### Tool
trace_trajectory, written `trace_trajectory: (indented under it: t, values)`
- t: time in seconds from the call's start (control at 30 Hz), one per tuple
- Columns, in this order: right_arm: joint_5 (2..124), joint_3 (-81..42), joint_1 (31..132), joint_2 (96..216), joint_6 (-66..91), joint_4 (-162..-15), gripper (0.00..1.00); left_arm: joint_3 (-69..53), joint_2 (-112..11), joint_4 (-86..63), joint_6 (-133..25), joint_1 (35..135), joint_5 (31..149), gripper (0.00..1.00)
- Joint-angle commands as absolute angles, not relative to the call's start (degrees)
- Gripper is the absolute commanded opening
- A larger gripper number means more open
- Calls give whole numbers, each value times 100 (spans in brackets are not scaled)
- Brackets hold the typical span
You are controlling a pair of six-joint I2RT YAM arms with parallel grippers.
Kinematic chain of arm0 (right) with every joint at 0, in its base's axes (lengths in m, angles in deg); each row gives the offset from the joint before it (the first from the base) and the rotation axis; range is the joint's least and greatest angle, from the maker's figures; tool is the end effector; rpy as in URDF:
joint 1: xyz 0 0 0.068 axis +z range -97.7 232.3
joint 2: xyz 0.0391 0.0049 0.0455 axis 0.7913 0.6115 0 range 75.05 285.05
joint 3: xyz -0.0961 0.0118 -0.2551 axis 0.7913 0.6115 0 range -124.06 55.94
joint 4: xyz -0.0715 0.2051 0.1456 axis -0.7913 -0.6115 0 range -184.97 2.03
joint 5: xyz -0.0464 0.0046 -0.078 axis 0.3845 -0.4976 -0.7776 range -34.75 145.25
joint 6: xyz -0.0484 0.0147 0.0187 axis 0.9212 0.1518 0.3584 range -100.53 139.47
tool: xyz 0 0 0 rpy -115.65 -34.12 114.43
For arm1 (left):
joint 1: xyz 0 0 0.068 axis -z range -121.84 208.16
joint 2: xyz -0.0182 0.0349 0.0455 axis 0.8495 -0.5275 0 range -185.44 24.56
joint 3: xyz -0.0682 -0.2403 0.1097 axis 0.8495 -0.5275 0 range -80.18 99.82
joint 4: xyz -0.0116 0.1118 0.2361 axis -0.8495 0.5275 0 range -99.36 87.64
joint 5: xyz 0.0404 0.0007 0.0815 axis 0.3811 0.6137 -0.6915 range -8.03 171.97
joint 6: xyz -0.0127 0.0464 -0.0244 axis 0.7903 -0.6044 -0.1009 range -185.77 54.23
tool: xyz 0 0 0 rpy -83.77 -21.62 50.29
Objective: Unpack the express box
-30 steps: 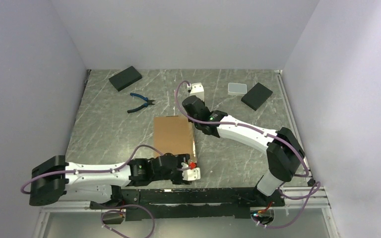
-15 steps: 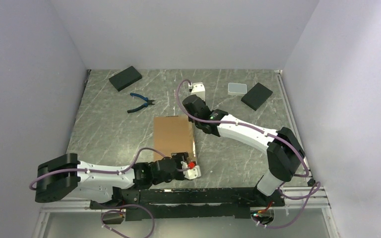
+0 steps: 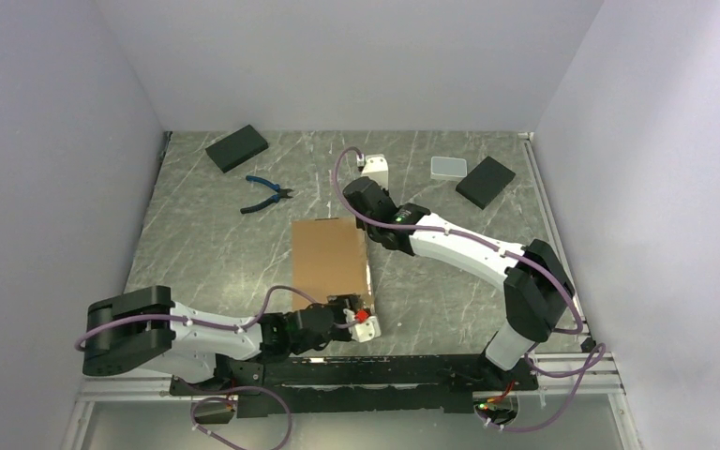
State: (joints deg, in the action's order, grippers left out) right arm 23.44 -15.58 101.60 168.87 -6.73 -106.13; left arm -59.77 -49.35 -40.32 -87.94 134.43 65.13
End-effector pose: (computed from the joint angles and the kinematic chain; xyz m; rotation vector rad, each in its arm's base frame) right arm 0.2532 0.2655 0.2719 -0.1526 2.1520 0.1222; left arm 0.0671 -0.2314 0.1644 1.3520 1.4209 -0.3352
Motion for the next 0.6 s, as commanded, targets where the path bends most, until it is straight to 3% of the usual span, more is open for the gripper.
trace_trajectory:
  t: [0.0,0.57]
  values:
    - [2369,-1876,10356,16896,-839,-11188,0,-6223,-5136,-4957,-8803,13383,5647,54]
    - [2427,-1843,10608,16742,-1170,-11628,0,-6292,-5659,-5845,-8636,13367,5326,47]
